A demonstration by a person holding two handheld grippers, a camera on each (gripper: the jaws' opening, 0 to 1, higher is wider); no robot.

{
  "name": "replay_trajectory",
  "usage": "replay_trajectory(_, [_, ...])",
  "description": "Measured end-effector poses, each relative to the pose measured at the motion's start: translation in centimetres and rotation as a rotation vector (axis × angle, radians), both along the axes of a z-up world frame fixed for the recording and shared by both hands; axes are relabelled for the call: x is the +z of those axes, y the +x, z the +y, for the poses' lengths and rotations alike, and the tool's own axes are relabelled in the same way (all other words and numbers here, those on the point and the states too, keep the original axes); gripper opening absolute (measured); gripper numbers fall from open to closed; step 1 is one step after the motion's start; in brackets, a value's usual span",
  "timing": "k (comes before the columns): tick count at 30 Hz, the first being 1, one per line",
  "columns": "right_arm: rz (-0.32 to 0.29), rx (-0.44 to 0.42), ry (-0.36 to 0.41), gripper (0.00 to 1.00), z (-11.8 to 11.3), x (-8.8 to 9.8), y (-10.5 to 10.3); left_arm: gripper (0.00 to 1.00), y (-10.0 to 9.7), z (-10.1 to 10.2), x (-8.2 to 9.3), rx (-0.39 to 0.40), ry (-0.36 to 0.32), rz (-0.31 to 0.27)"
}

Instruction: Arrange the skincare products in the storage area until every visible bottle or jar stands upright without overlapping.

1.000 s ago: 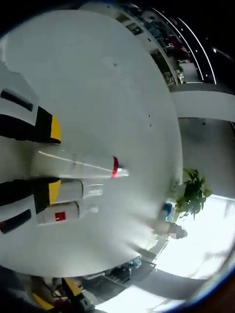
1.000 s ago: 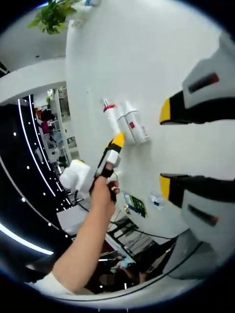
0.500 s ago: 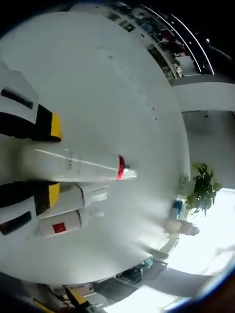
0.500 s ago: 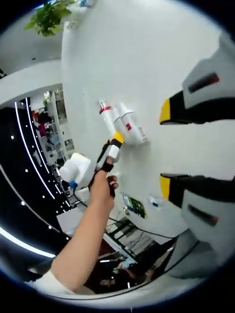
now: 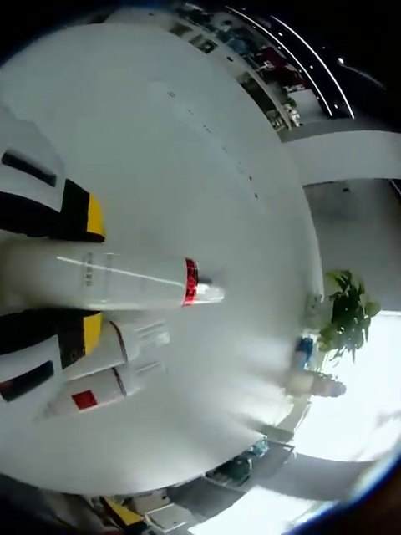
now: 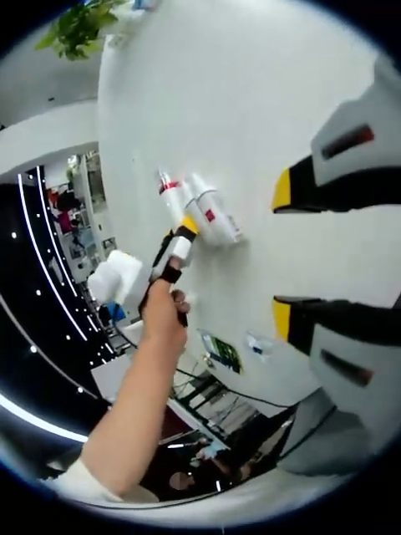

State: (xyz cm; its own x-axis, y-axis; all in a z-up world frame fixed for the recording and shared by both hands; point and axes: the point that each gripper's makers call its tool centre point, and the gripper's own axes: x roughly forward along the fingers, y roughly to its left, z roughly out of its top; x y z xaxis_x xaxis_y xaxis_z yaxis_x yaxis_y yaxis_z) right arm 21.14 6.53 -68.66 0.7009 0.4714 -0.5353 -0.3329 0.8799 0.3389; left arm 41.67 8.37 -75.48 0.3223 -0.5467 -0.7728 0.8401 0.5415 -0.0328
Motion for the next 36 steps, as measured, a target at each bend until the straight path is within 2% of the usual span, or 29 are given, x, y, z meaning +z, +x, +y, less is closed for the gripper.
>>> replay_trajectory(3, [0.003, 0.001, 0.000, 0.40, 0.0, -0.1, 0.0, 0.32, -0.2, 0.8, 0.1, 0.030, -0.008, 0.010])
replay_trajectory(7, [0.004, 0.007, 0.001, 0.40, 0.1, -0.2, -0.1, 0.31, -0.6, 1.7, 0.2, 0.073, -0.024, 0.062])
replay_trajectory(10, [0.005, 0.022, -0.001, 0.39, 0.5, 0.0, -0.2, 0.30, -1.3, 2.4, 0.4, 0.112, -0.043, 0.124])
replay_trajectory(11, [0.003, 0.025, -0.002, 0.39, 0.6, 0.1, -0.2, 0.30, -1.3, 2.6, 0.6, 0.105, -0.046, 0.121])
replay_trajectory(12, [0.001, 0.026, -0.003, 0.39, 0.7, 0.1, -0.2, 0.30, -1.6, 2.8, 0.6, 0.109, -0.045, 0.140])
replay_trajectory(14, [-0.001, 0.029, -0.007, 0.39, 0.8, 0.3, -0.2, 0.30, -2.5, 2.9, 0.8, 0.137, -0.073, 0.217])
replay_trajectory(15, [-0.001, 0.029, -0.007, 0.39, 0.8, 0.3, -0.2, 0.30, -2.8, 3.0, 0.8, 0.145, -0.077, 0.233])
replay_trajectory(16, [-0.001, 0.028, -0.005, 0.39, 0.8, 0.3, -0.2, 0.30, -2.7, 3.2, 0.9, 0.146, -0.077, 0.222])
replay_trajectory(18, [-0.003, 0.027, -0.004, 0.39, 0.7, 0.3, -0.2, 0.30, -3.5, 3.3, 1.1, 0.197, -0.117, 0.291])
replay_trajectory(20, [-0.004, 0.030, -0.005, 0.39, 0.8, 0.3, -0.2, 0.30, -3.8, 3.7, 1.4, 0.220, -0.142, 0.302])
replay_trajectory(21, [-0.004, 0.036, -0.006, 0.39, 0.8, 0.3, -0.2, 0.30, -4.3, 3.7, 1.7, 0.253, -0.172, 0.341])
replay_trajectory(23, [-0.008, 0.045, -0.011, 0.39, 1.0, 0.3, -0.3, 0.30, -4.4, 3.9, 2.0, 0.263, -0.194, 0.345])
replay_trajectory(27, [-0.009, 0.060, -0.016, 0.39, 1.2, 0.3, -0.4, 0.30, -5.7, 4.5, 2.4, 0.305, -0.222, 0.395])
replay_trajectory(31, [-0.008, 0.072, -0.017, 0.39, 1.4, 0.2, -0.5, 0.30, -6.2, 5.3, 2.0, 0.335, -0.236, 0.425])
replay_trajectory(36, [-0.008, 0.099, -0.023, 0.39, 1.9, 0.2, -0.6, 0.30, -7.9, 6.8, 1.9, 0.386, -0.257, 0.460])
